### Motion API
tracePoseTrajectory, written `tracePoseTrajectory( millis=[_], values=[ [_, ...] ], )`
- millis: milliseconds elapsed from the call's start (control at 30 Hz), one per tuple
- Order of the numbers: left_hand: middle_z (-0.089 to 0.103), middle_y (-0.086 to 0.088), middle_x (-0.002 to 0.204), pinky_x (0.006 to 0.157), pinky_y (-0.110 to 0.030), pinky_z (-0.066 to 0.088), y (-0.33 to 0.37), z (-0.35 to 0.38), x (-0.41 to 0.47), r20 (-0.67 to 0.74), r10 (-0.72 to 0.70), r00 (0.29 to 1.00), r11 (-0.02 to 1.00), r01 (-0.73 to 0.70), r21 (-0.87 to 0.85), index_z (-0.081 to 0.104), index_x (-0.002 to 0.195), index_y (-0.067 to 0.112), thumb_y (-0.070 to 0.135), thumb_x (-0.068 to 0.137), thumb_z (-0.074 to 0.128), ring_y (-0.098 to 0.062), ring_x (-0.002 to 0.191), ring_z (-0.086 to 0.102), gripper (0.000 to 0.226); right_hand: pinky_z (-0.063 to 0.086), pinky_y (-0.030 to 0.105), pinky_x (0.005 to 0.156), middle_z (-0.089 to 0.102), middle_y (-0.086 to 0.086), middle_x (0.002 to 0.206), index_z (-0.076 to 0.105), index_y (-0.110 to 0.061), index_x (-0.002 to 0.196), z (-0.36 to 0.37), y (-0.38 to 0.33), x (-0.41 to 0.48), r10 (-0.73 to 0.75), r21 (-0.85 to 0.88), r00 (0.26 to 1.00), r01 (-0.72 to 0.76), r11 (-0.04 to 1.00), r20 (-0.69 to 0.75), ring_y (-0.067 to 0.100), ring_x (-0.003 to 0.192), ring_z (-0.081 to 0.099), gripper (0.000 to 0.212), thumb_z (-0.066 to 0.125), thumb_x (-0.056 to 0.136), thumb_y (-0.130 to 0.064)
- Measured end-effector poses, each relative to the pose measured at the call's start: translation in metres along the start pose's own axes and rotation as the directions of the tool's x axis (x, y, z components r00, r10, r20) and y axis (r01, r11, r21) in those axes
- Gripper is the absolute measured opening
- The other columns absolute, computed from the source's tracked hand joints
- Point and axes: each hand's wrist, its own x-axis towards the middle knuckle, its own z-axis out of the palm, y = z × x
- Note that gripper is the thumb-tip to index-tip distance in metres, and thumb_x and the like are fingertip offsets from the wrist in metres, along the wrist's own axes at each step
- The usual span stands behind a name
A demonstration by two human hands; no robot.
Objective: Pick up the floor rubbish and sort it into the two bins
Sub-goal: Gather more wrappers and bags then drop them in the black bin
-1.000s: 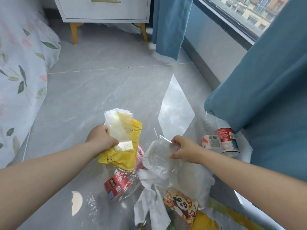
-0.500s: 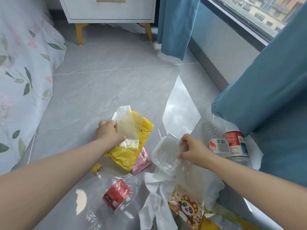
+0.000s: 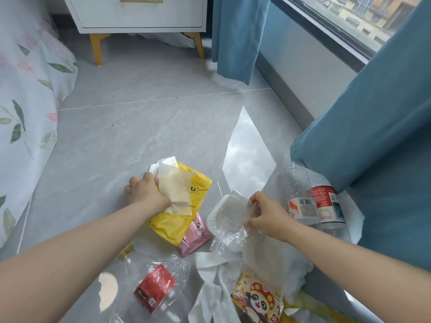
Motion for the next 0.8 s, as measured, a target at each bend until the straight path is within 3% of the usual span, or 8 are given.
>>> tracePoseTrajectory(
  millis=[100, 167, 333, 467, 533, 600, 700, 800],
  values=[
    [0.038, -0.018, 0.129, 0.101, -0.038, 0.037, 0.001, -0.002, 0.001, 0.003, -0.061, 0.998, 0.998, 0.061, 0.003, 0.033, 0.13, 0.012, 0.03, 0.061, 0.086, -0.035, 0.123, 0.038, 0.09, 0.046, 0.025, 0.049, 0.054, 0.0, 0.085, 0.05, -0.018, 0.098, 0.0, 0.0, -0.002, 0.0, -0.022, 1.0, 0.0, 1.0, -0.002, 0.014, 0.066, 0.052, 0.038, 0.077, 0.073, -0.008],
    [0.038, -0.019, 0.13, 0.1, -0.038, 0.038, 0.002, -0.001, 0.0, 0.007, -0.093, 0.996, 0.996, 0.093, -0.002, 0.032, 0.132, 0.008, 0.029, 0.06, 0.087, -0.035, 0.124, 0.039, 0.093, 0.046, 0.025, 0.05, 0.054, 0.0, 0.087, 0.05, -0.017, 0.099, 0.0, -0.001, -0.003, 0.003, -0.023, 1.0, -0.003, 1.0, 0.0, 0.014, 0.067, 0.052, 0.038, 0.077, 0.074, -0.008],
    [0.051, -0.014, 0.119, 0.082, -0.034, 0.047, 0.004, -0.001, -0.002, 0.062, -0.032, 0.998, 0.999, 0.033, -0.02, 0.051, 0.114, 0.008, 0.035, 0.061, 0.083, -0.032, 0.108, 0.054, 0.068, 0.044, 0.024, 0.048, 0.052, 0.0, 0.084, 0.05, -0.014, 0.101, -0.001, -0.002, -0.004, 0.008, -0.027, 1.0, -0.008, 1.0, 0.006, 0.016, 0.063, 0.051, 0.04, 0.077, 0.073, -0.006],
    [0.056, -0.007, 0.104, 0.068, -0.031, 0.041, 0.004, 0.002, -0.006, 0.051, 0.037, 0.998, 0.979, -0.026, -0.201, 0.055, 0.106, 0.007, 0.029, 0.066, 0.081, -0.028, 0.098, 0.056, 0.053, 0.043, 0.022, 0.046, 0.054, -0.001, 0.082, 0.051, -0.015, 0.11, -0.001, -0.007, -0.005, 0.02, -0.021, 1.0, -0.02, 1.0, 0.008, 0.016, 0.059, 0.052, 0.047, 0.079, 0.073, -0.008],
    [0.063, -0.007, 0.098, 0.061, -0.03, 0.041, 0.003, 0.003, -0.009, 0.062, 0.064, 0.996, 0.953, -0.042, -0.299, 0.06, 0.099, 0.009, 0.033, 0.061, 0.081, -0.025, 0.087, 0.058, 0.05, 0.045, 0.023, 0.052, 0.06, 0.002, 0.082, 0.058, -0.013, 0.106, -0.005, -0.009, -0.006, 0.019, -0.043, 1.0, -0.018, 0.999, 0.009, 0.015, 0.061, 0.055, 0.039, 0.079, 0.072, -0.01],
    [0.066, -0.005, 0.091, 0.054, -0.028, 0.039, 0.003, 0.002, -0.013, 0.084, 0.106, 0.991, 0.936, -0.07, -0.346, 0.064, 0.094, 0.012, 0.032, 0.061, 0.082, -0.02, 0.078, 0.059, 0.042, 0.044, 0.022, 0.054, 0.061, 0.003, 0.073, 0.065, -0.008, 0.089, -0.013, -0.012, -0.007, 0.03, -0.048, 0.999, -0.029, 0.998, 0.025, 0.012, 0.057, 0.054, 0.021, 0.078, 0.073, -0.01],
    [0.068, -0.003, 0.087, 0.057, -0.027, 0.043, 0.004, -0.003, -0.023, 0.086, 0.17, 0.982, 0.907, -0.121, -0.403, 0.066, 0.092, 0.013, 0.022, 0.067, 0.081, -0.018, 0.078, 0.061, 0.03, 0.043, 0.021, 0.052, 0.057, 0.003, 0.063, 0.064, -0.008, 0.072, -0.029, -0.019, -0.014, 0.041, 0.047, 0.997, -0.044, 0.998, 0.065, 0.011, 0.05, 0.053, 0.013, 0.077, 0.074, -0.007],
    [0.067, -0.001, 0.084, 0.059, -0.026, 0.045, 0.008, -0.015, -0.036, 0.061, 0.22, 0.974, 0.879, -0.17, -0.446, 0.065, 0.088, 0.015, 0.018, 0.069, 0.08, -0.02, 0.08, 0.062, 0.025, 0.044, 0.024, 0.058, 0.055, 0.009, 0.072, 0.064, 0.006, 0.085, -0.045, -0.025, -0.025, 0.018, 0.117, 1.0, -0.018, 0.993, -0.001, 0.015, 0.061, 0.054, 0.019, 0.076, 0.076, -0.005]
  ],
)
